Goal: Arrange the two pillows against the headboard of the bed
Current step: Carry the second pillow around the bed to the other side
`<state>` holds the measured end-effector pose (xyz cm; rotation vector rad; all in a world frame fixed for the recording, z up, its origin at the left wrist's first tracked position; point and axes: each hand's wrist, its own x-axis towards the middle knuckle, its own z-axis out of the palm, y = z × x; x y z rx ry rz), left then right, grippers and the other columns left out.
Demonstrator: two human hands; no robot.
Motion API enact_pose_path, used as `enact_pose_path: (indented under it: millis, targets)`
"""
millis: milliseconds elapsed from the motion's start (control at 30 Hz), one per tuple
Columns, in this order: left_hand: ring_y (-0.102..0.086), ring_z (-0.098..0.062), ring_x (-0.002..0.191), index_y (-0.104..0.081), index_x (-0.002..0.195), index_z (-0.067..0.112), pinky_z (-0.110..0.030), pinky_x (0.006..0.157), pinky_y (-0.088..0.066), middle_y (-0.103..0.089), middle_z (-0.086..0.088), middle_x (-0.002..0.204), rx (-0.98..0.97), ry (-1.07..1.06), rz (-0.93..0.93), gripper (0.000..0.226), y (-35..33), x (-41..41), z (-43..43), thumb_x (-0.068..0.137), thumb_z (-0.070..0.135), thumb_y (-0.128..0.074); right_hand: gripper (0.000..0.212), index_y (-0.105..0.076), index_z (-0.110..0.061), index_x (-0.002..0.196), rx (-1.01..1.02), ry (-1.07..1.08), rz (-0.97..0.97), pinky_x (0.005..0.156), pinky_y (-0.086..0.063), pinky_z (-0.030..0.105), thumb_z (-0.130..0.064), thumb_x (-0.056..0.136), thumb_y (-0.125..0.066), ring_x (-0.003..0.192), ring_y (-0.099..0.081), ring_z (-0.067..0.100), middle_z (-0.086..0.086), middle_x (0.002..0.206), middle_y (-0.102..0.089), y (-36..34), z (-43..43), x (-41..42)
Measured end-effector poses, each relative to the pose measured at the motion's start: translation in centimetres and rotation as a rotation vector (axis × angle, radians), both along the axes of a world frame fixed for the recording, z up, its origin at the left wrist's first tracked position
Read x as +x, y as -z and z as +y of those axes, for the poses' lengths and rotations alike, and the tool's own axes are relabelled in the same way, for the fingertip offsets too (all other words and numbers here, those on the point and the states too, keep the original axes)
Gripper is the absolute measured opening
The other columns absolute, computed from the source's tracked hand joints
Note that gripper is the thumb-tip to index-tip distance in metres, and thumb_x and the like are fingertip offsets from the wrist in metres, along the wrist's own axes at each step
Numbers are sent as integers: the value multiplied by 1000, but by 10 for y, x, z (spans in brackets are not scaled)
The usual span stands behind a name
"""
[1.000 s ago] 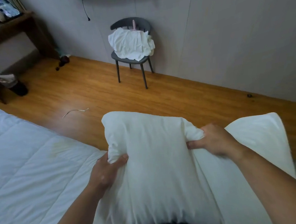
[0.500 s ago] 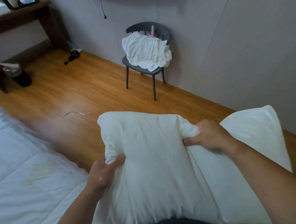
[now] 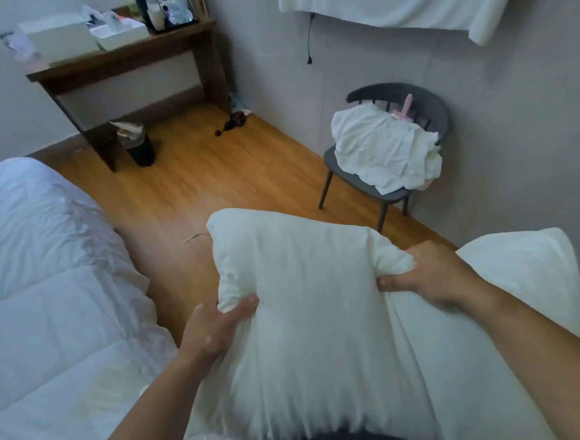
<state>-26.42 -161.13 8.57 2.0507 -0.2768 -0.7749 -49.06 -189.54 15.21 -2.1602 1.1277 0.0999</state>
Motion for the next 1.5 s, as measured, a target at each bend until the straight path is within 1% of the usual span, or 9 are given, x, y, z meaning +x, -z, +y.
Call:
enact_pose_path:
  millis: [133,233,367,500,700,900,1033,1233,1500]
  targets:
    - [-79,-21,87,-81,104,24,-51,86,-61,-83,5,94,41,-129,-13,64,1,47,-35,60,71,-77,43,-78,-20,71,8,-142,-8,65,-53,38,-60,64,-91,70,-72,19,-2,71,-78,12,-62,82]
    - [-76,-17,90,-80,109,27,-43,85,-59,-82,7,96,61,-207,-37,59,-10,74,-59,66,67,-75,49,-79,-25,72,26,-246,-10,70,-59,43,-70,57,-86,69,-73,17,-5,71,-78,10,-103,145]
    - [-72,-8,87,-78,112,27,-30,73,-53,-78,13,94,60,-305,-43,33,-18,108,-82,86,46,-77,54,-79,-25,76,57,-369,-12,74,-61,47,-74,53,-83,74,-75,18,-5,76,-80,12,-145,228]
    - [-75,-18,96,-78,116,31,-42,83,-55,-81,7,103,88,-421,-28,54,-13,145,-86,73,63,-74,66,-80,-23,83,76,-492,5,77,-63,51,-81,50,-80,77,-75,20,-3,80,-81,25,-163,305]
    - [-74,-20,102,-75,121,34,-48,94,-56,-79,7,111,117,-578,14,72,4,228,-83,62,75,-74,72,-77,-18,77,41,-639,48,73,-61,50,-83,48,-76,74,-74,24,0,75,-78,36,-164,439]
    - [-73,-21,106,-74,125,31,-43,93,-54,-78,7,116,87,-634,-3,70,10,354,-70,65,69,-74,60,-75,-21,71,19,-726,65,70,-58,46,-78,53,-78,72,-72,21,-3,72,-77,30,-146,586]
    - [-70,-24,112,-70,130,35,-48,100,-53,-76,7,124,74,-672,19,79,5,433,-54,62,76,-72,69,-72,-15,68,-10,-767,56,70,-58,50,-82,52,-75,70,-72,22,1,71,-77,20,-133,677]
    - [-72,-19,105,-71,128,34,-43,89,-55,-76,7,118,40,-723,24,74,-3,534,-45,65,71,-73,69,-72,-16,68,-27,-813,54,67,-58,46,-82,49,-72,67,-71,22,0,69,-76,8,-119,798]
    - [-73,-20,105,-72,125,34,-48,95,-56,-78,10,113,74,-855,-11,60,-2,680,-54,73,64,-77,63,-79,-20,75,29,-916,29,73,-63,48,-79,53,-76,71,-73,21,-3,74,-79,20,-123,980]
